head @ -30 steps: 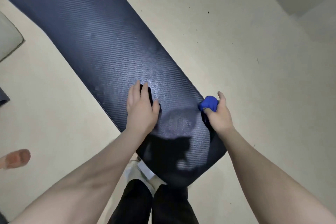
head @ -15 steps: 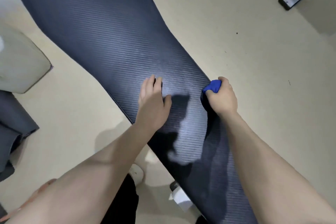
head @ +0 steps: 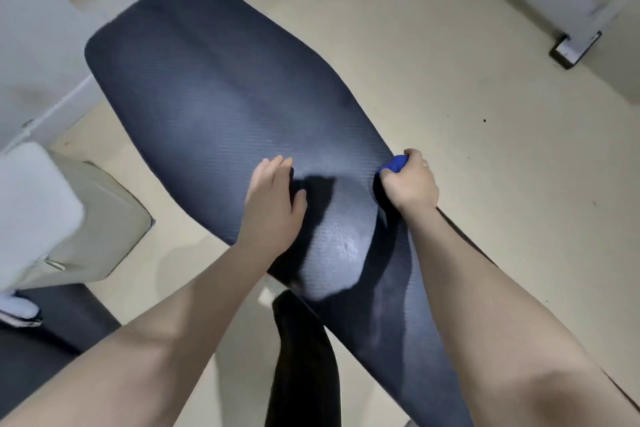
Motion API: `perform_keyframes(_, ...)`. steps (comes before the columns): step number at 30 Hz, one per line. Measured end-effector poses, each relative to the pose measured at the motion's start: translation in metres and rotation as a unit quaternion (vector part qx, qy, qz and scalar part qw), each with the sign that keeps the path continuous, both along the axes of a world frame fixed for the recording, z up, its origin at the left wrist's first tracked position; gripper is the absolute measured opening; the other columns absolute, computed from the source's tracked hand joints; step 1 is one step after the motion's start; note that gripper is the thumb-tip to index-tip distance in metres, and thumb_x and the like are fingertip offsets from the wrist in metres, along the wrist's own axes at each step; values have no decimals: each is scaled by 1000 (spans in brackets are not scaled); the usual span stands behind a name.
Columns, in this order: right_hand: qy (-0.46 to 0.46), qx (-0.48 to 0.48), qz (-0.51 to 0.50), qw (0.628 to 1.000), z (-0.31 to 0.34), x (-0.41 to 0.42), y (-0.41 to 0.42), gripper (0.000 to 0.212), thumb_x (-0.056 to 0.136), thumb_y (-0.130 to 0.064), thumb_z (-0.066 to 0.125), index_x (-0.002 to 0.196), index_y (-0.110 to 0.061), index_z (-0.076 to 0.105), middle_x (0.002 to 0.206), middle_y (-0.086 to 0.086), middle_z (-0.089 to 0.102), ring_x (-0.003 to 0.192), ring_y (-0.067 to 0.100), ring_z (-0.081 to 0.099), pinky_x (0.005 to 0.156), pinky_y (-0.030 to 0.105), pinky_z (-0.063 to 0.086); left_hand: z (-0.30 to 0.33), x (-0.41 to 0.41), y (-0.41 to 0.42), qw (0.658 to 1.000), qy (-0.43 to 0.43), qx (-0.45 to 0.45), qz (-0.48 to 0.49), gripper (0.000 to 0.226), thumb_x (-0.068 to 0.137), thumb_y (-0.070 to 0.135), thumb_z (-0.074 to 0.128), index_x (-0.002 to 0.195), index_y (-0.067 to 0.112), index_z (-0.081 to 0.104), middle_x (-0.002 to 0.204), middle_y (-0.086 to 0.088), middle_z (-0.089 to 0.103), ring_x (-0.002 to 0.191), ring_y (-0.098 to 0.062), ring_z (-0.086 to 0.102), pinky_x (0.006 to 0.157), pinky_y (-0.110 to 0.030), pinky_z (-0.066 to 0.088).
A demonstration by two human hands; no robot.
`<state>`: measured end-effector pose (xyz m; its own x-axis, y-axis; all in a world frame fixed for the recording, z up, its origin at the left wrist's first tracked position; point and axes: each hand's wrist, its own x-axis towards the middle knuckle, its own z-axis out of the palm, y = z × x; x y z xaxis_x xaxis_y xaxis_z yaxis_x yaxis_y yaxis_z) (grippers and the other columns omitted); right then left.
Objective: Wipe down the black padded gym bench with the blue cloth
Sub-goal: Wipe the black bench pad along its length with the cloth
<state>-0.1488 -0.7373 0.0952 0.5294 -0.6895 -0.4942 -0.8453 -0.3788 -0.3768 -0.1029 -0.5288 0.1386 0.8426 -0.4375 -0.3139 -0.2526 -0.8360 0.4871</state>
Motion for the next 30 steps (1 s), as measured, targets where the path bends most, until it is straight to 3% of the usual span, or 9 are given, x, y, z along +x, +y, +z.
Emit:
perform_keyframes(2,-1,-2,-29,1000,-3,36,5,56,79,-30,50,132,-16,37,128,9,51,116,31,49,95,41,40,0,36,6,1000,2,-5,15,45,93,18,49,133,0,43,140,-19,42,135,-38,31,116,-42,20)
perform_keyframes(4,-9,-2,-49,999,-6,73,9,54,80,-30,49,131,-16,39,125,9,54,113,31,51,94,40,41,-2,73,12,999,-2,-16,31,52,95,18,48,142,2,34,149,-14,33,142,-31,22,118,-36,14)
perform_keyframes(11,-29,-9,-29,999,-6,214,31,52,79,-26,49,129,-16,41,124,8,53,113,31,50,96,42,39,-6,194,38,997,4,-11,74,53,97,20,43,144,2,30,153,-11,30,144,-25,20,119,-30,10)
perform_keyframes(14,-56,-28,39,997,-7,271,56,52,77,-25,52,128,-18,43,124,7,53,115,29,49,97,41,36,-12,232,56,994,-17,-2,112,53,95,21,44,142,-1,34,149,-15,36,141,-29,28,117,-35,14)
perform_keyframes(19,-96,-51,119,987,-11,343,104,52,76,-24,54,127,-19,43,125,5,51,116,27,46,95,40,30,-22,278,87,987,-17,-27,158,50,95,15,44,142,0,34,150,-15,34,141,-28,27,117,-31,12)
perform_keyframes(24,-139,-51,155,977,-17,400,134,52,75,-23,52,126,-22,43,126,3,50,117,26,44,96,39,30,-33,295,121,971,-25,62,230,52,94,23,43,144,15,32,157,-3,22,148,-24,3,117,-45,-6)
perform_keyframes(27,-154,-65,194,967,-16,433,157,54,73,-22,51,126,-24,44,128,1,49,120,24,41,100,39,28,-46,300,148,954,-9,60,292,54,93,23,46,144,11,32,155,-10,23,145,-29,13,117,-43,6)
perform_keyframes(30,-156,-81,324,930,-14,457,200,50,71,-21,51,121,-25,49,122,0,56,117,24,45,100,38,26,-51,300,163,914,55,-91,391,50,93,18,44,141,10,33,139,0,42,128,-17,38,107,-30,28)
